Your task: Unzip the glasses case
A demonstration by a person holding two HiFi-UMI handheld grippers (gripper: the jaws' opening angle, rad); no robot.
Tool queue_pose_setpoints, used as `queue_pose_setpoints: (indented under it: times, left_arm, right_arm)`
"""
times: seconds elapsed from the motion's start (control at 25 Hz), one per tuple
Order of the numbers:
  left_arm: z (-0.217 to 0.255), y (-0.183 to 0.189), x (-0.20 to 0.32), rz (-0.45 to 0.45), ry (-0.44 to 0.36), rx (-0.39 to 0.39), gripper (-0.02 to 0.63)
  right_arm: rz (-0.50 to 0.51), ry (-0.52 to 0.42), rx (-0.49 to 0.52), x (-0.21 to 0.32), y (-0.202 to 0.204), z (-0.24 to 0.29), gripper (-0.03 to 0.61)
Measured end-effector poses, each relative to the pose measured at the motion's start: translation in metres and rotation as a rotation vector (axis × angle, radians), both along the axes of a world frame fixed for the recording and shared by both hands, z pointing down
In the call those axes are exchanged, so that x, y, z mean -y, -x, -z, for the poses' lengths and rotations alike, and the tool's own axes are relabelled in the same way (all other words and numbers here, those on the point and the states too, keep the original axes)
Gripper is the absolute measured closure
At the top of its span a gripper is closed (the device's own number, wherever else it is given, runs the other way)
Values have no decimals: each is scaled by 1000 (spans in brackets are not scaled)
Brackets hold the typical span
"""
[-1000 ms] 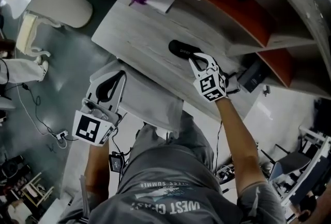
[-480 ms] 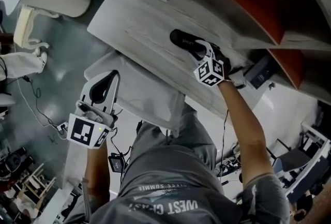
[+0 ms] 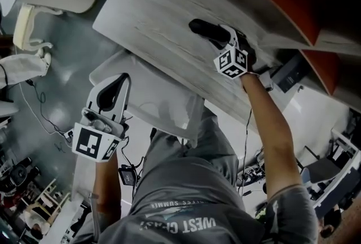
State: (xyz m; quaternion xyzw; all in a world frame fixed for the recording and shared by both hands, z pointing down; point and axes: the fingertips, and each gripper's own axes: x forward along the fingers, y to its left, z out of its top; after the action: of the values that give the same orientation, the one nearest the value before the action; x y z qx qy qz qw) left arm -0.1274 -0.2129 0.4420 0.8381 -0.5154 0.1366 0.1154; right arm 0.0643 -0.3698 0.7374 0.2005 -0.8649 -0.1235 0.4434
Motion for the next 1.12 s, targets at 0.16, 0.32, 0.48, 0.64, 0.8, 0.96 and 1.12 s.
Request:
queue_pose_setpoints:
  times: [0.16, 0.32, 0.48, 0.64, 0.8, 0.96, 1.12]
  left_arm:
    - [-4, 1, -3, 2, 10, 2, 615]
    - [-7, 3, -5, 3, 19, 2, 615]
    - [-9, 6, -3, -4, 25, -1, 615]
    - [-8, 8, -2, -20, 23, -19, 615]
    - [-12, 8, -4, -48, 37, -44, 615]
    - [-14, 3, -6, -94, 53, -70, 615]
    - [-11, 0, -10, -144, 48, -78, 615]
  right_arm:
    - [-33, -12, -4, 16, -3, -5, 306]
    - [-56, 24, 14, 20, -1, -3, 314]
    - [-81, 73, 87, 7, 5, 9, 316]
    - [-65, 75, 169, -13, 13, 42, 318]
    - [-36, 67, 243, -39, 22, 85, 318]
    - [13, 68, 321, -69, 30, 132, 318]
    - [56, 69, 385, -101, 39, 190, 318]
